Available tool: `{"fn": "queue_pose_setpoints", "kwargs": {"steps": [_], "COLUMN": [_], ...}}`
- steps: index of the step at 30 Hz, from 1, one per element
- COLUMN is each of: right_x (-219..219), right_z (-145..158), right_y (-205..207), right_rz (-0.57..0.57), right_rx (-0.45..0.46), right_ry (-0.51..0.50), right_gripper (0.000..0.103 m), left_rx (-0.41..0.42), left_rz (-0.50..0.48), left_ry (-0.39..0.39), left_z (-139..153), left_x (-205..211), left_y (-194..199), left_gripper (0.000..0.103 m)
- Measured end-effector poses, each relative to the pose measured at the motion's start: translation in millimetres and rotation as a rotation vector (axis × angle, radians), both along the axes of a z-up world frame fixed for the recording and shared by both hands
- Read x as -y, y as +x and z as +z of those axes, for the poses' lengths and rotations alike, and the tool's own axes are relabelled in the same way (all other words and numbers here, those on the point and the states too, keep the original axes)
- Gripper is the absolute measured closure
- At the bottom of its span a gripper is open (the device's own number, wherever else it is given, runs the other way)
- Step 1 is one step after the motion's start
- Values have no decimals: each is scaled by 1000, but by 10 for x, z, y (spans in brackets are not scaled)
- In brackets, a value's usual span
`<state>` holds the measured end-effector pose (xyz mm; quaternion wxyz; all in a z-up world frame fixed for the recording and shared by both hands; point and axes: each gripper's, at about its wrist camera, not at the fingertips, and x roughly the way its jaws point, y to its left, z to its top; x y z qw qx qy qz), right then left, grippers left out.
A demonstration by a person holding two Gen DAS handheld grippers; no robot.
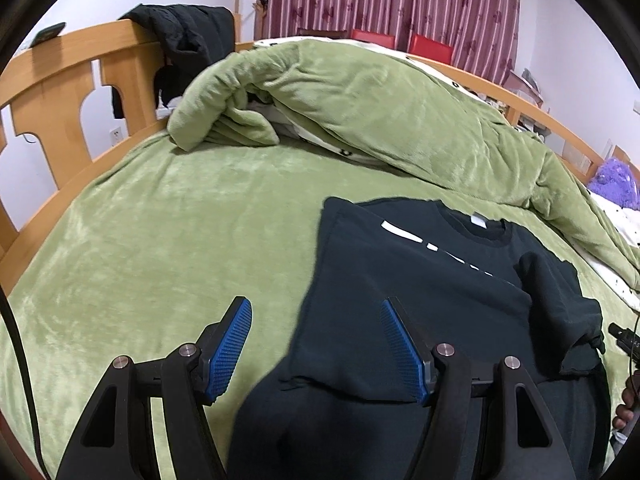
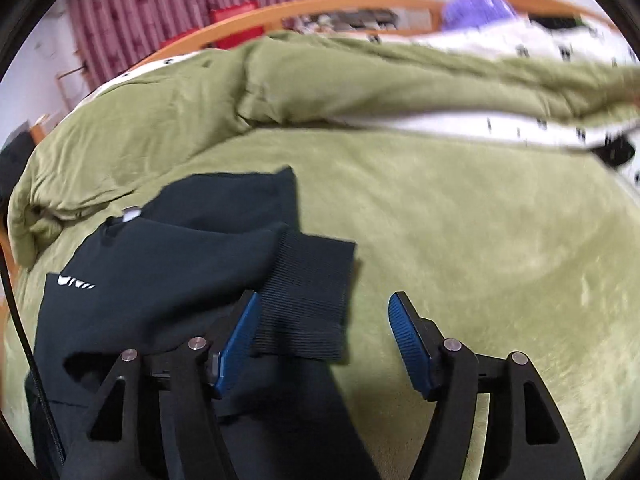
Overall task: Fold small clothes
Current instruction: 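Grasp the other sleeve's ribbed cuff with the right tool, then fold the held sleeve across the sweatshirt body and open the right tool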
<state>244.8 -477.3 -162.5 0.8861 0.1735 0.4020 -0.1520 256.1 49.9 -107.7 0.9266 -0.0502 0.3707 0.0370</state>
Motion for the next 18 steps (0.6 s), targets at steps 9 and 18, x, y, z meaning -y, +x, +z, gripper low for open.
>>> {"fn": "queue_pose_setpoints", "kwargs": {"steps": [9,18], "right_x": [229,6], "right_z": [-436,-277], "right_y": [226,354], "right_rz": [-47,43], "right_rx": [-35,-2], "right_ry": [219,158], "right_gripper": [37,95], "left_rx": [-38,-45], "left_rz": [-38,-38], "left_ry": [20,13], "left_z": [-116,-122], "left_x": [172,136], "left_y": [104,114], "left_gripper": [38,38]}}
